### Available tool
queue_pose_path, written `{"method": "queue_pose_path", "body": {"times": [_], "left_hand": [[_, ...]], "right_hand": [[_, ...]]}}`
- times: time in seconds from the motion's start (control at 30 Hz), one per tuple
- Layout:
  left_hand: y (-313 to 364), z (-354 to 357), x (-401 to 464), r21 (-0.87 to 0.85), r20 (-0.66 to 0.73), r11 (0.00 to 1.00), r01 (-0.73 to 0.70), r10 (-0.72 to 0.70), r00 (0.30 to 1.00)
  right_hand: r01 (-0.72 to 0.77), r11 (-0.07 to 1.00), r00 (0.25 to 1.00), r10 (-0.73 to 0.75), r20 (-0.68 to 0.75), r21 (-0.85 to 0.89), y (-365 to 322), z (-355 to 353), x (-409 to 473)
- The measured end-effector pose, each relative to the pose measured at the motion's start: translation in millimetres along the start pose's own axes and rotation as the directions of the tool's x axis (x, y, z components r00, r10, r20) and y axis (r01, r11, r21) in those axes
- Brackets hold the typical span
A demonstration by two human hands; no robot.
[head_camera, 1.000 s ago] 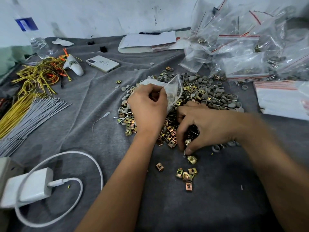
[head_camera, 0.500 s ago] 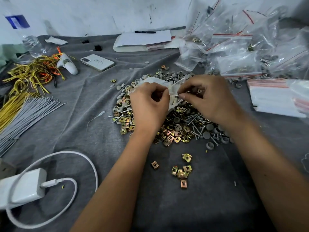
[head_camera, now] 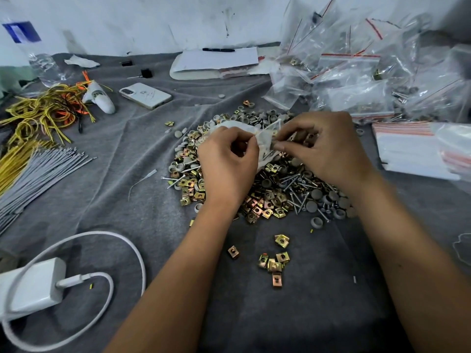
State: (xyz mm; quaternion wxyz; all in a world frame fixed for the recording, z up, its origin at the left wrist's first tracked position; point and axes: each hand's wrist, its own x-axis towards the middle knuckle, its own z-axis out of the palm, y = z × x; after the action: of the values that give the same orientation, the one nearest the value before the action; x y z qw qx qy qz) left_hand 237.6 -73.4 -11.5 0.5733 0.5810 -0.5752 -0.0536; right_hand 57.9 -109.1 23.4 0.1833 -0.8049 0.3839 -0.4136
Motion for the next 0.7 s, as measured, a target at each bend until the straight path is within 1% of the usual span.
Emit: {"method": "queue_pose_path", "body": {"times": [0.07,0.13,0.27,0.33,0.43,0.5,0.63,0.7], "left_hand": [[-1.2,0.0,0.6,0.005,-0.010,1.000,0.015,-0.015,1.000],[-1.6,-0.2,0.9,0.004,-0.026,1.000,0.030,-0.030,0.999],[-1.4,-1.2,0.3,-0.015,-0.033,0.999,0.050,-0.050,0.998],[-2.1,-1.6,0.6,-0.016,-0.036,0.998,0.053,-0.054,0.998],[-1.8,-1.9,1.2,-0.031,-0.028,0.998,0.063,-0.063,0.998],[-1.9,-1.7,1.5,-0.035,-0.017,0.997,0.070,-0.071,0.997],[-1.8,-1.4,1.4,-0.034,0.001,0.997,0.069,-0.069,0.998],[-1.1,-1.5,1.2,-0.029,0.017,0.998,0.062,-0.062,0.998]], "right_hand": [[-0.030,0.999,0.994,0.027,0.104,0.032,5.2,-12.1,-0.8],[-0.083,0.996,0.963,0.089,0.256,-0.036,12.6,-22.8,-1.3],[-0.111,0.973,0.845,0.199,0.496,-0.201,20.6,-30.7,-1.0],[-0.110,0.965,0.798,0.228,0.558,-0.237,19.8,-28.8,-1.3],[-0.061,0.953,0.804,0.224,0.551,-0.298,17.8,-24.5,-2.3],[-0.054,0.956,0.817,0.209,0.537,-0.289,17.5,-23.0,-2.3],[-0.167,0.979,0.858,0.201,0.472,-0.114,17.9,-26.1,-1.5],[-0.217,0.976,0.884,0.194,0.425,0.007,16.4,-27.0,-1.4]]}}
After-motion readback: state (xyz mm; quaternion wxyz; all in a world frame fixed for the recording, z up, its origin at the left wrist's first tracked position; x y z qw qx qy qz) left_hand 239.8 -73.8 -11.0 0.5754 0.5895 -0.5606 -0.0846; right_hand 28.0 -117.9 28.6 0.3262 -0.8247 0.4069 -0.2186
